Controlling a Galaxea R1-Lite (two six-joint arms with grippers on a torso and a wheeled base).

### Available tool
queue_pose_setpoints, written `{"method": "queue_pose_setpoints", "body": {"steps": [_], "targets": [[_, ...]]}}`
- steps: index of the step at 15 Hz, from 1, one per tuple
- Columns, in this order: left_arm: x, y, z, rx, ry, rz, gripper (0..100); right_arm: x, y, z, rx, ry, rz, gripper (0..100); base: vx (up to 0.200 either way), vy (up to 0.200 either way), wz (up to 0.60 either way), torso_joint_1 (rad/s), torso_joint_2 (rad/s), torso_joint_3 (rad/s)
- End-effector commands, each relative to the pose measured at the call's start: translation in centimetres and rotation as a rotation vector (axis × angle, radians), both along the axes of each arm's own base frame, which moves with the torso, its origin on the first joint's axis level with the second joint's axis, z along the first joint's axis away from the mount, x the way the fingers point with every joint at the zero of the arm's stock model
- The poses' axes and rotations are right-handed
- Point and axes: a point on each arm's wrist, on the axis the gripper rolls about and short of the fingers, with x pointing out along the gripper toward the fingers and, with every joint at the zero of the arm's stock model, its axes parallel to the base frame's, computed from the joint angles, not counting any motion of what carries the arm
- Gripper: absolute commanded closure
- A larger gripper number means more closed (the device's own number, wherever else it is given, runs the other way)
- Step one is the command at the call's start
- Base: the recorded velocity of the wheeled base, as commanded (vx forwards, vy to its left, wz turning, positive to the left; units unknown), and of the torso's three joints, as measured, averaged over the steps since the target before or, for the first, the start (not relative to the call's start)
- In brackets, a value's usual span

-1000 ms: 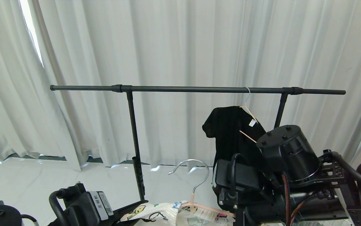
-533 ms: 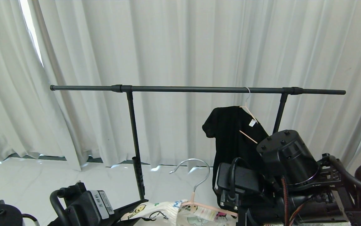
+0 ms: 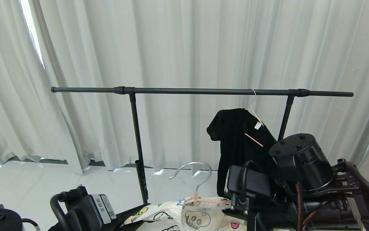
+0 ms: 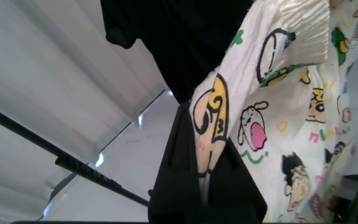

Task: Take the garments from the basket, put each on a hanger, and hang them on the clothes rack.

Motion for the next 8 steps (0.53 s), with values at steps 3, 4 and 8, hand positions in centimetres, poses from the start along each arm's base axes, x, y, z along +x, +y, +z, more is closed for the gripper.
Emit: {"method": "queue_pose_setpoints", "body": {"steps": [3, 4, 8], "targets": [[0.0, 0.0, -0.1, 0.001, 0.003, 0.001, 0, -0.1, -0.1, 0.6, 0.033, -0.025, 0.004, 100, 0.000, 0.000, 0.00, 0.000, 0.00, 0.000], [0.0, 0.0, -0.1, 0.001, 0.003, 0.002, 0, -0.1, -0.1, 0.8, 0.039, -0.027, 0.005, 100, 0.000, 0.000, 0.00, 0.000, 0.00, 0.000], [0.4, 0.6, 0.0, -0.002, -0.001, 0.054, 0, 0.7, -1.9, 2.9, 0.125, -0.165, -0.024, 100, 0.000, 0.000, 0.00, 0.000, 0.00, 0.000]]}}
